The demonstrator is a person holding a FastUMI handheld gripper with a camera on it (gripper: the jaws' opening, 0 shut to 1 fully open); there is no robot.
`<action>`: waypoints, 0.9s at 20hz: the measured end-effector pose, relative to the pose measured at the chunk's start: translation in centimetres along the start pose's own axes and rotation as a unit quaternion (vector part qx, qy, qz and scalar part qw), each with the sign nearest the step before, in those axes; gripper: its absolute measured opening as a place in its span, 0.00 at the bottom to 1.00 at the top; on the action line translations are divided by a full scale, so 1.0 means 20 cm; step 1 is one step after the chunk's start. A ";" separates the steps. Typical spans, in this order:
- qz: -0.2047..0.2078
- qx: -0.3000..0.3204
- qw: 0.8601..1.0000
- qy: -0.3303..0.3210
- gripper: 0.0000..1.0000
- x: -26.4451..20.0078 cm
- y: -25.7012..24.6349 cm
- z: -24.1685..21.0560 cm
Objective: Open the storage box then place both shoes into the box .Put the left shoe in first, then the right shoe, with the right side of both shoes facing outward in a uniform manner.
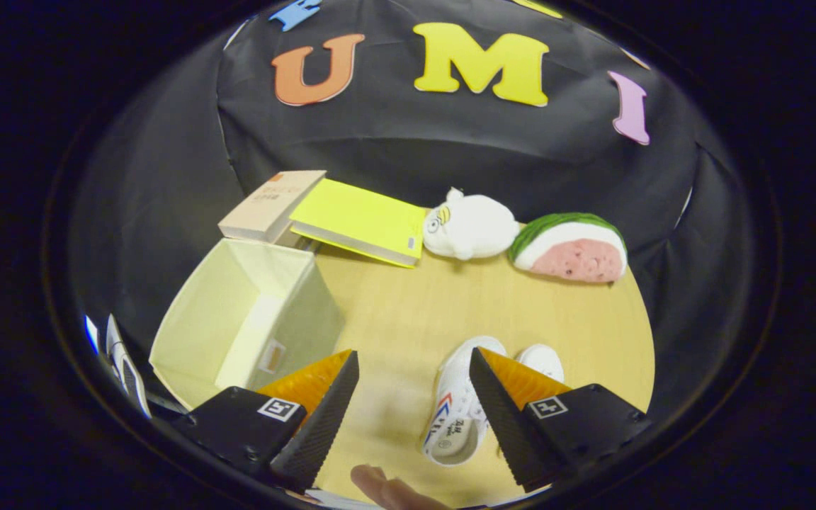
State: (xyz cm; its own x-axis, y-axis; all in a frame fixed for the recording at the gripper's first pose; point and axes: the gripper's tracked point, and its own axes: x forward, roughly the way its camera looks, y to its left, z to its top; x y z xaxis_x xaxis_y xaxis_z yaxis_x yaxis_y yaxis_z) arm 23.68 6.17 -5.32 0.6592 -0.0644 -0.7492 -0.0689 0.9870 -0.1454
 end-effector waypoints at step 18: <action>-0.021 0.060 0.984 0.166 0.56 0.48 -0.41 -0.62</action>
State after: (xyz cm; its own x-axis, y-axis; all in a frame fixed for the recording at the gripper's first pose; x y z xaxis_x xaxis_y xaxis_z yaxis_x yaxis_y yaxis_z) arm 21.32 -4.35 -19.24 0.3780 -0.1297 -0.9167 0.0542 0.9915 -0.1179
